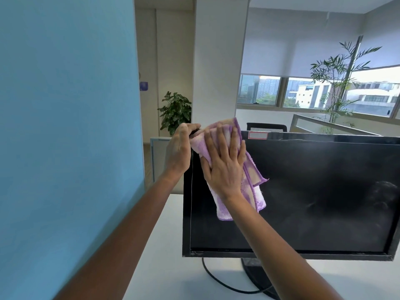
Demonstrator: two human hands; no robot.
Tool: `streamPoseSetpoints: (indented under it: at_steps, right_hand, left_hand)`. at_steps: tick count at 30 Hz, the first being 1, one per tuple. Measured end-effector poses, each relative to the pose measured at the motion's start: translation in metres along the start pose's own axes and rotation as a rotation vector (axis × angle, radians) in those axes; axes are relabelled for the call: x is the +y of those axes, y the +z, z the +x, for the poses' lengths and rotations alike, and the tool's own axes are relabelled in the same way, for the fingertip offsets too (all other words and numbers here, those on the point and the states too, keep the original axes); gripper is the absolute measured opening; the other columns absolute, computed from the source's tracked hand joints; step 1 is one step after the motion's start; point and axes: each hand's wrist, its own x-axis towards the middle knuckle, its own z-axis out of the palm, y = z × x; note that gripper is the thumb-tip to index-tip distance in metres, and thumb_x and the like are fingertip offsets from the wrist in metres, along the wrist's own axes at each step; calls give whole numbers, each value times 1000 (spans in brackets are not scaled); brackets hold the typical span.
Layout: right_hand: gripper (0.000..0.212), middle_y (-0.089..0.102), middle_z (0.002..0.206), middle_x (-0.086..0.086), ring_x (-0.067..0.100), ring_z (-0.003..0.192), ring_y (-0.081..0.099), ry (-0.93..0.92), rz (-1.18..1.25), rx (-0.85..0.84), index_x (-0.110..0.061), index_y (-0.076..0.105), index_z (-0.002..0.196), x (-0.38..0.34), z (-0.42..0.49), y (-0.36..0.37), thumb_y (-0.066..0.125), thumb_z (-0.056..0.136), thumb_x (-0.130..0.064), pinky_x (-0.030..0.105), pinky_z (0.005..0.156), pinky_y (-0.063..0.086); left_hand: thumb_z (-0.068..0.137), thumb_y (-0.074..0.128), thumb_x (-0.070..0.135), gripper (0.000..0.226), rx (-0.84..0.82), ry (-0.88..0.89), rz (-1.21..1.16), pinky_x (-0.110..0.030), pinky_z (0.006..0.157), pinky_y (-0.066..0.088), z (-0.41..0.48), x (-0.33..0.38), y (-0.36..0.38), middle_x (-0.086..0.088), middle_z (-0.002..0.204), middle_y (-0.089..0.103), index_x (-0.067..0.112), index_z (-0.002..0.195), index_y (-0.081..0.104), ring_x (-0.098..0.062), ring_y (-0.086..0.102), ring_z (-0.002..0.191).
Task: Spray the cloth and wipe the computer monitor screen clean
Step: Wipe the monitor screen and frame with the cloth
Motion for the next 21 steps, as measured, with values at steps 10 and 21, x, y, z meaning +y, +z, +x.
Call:
streamPoseSetpoints:
  at_steps: [10, 21]
  right_hand:
    - [59, 45, 144, 5, 32, 137, 33, -232, -69, -131, -20, 33, 141, -4, -56, 15, 40, 88, -43, 50, 111, 20]
    - [56, 46, 142, -3, 25, 131, 34, -482, -96, -220, -27, 36, 139, 17, -111, 12, 43, 87, -44, 50, 109, 21]
  left_hand:
    - [86, 9, 41, 64, 11, 31, 92, 10, 75, 27, 2, -7, 3, -3, 128, 55, 13, 120, 56, -1, 43, 107]
    - [90, 10, 34, 58, -7, 107, 0, 9, 89, 25, 0, -13, 3, 9, 125, 47, 11, 126, 49, 1, 40, 116]
